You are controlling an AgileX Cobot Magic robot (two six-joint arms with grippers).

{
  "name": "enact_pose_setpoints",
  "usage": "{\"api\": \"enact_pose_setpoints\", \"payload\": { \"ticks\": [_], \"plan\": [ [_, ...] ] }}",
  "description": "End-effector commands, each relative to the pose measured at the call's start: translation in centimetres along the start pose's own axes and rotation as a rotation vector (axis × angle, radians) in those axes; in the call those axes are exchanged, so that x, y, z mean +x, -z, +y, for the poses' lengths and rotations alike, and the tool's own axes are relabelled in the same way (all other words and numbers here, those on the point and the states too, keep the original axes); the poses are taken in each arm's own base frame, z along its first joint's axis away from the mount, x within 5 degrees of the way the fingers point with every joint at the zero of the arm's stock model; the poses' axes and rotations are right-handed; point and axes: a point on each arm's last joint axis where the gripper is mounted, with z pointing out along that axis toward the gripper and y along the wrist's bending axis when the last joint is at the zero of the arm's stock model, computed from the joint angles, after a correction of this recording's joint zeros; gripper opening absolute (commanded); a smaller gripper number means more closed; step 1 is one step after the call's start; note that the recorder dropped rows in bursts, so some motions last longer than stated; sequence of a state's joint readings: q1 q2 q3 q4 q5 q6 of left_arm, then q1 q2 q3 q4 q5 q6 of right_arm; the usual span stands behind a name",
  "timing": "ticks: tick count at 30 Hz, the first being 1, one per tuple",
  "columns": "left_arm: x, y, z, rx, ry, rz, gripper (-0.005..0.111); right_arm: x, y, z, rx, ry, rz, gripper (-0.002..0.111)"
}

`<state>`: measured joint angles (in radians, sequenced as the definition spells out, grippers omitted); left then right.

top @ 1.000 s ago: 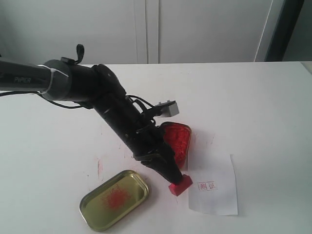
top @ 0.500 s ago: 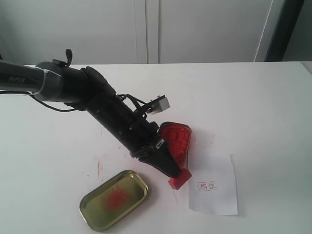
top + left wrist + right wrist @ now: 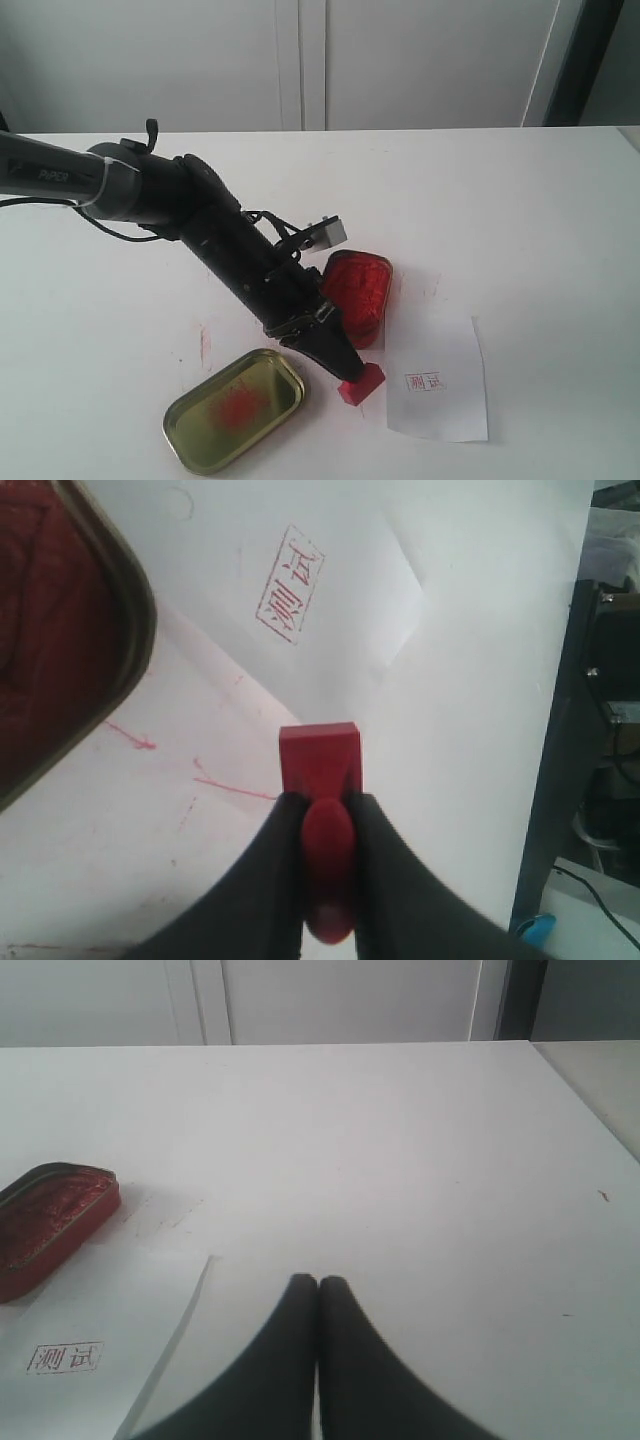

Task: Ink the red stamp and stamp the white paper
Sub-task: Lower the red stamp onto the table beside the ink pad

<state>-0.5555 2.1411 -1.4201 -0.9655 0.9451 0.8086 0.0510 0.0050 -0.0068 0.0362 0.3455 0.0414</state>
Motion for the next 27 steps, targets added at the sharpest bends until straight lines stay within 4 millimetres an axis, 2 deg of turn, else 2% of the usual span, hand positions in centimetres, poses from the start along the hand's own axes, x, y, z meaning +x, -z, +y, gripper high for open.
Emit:
{"api": "enact_pose_setpoints", "payload": {
  "ticks": [1,21,27],
  "plan": [
    [0.21,-0.20,-0.30,0.023,-0.008,0.017,0.000,0.18,-0.04,-0.04,0.002,0.007,0.000,0.000],
    [0.29,-0.19,0.19,-0.030,0.003,0.026,0.000,0.18,-0.04,-0.04,0.002,0.007,0.000,0.000],
    [0.28,-0.19,0.25,-0.037,0.005,0.025,0.022,0.18,-0.04,-0.04,0.002,0.007,0.000,0.000]
  ]
}}
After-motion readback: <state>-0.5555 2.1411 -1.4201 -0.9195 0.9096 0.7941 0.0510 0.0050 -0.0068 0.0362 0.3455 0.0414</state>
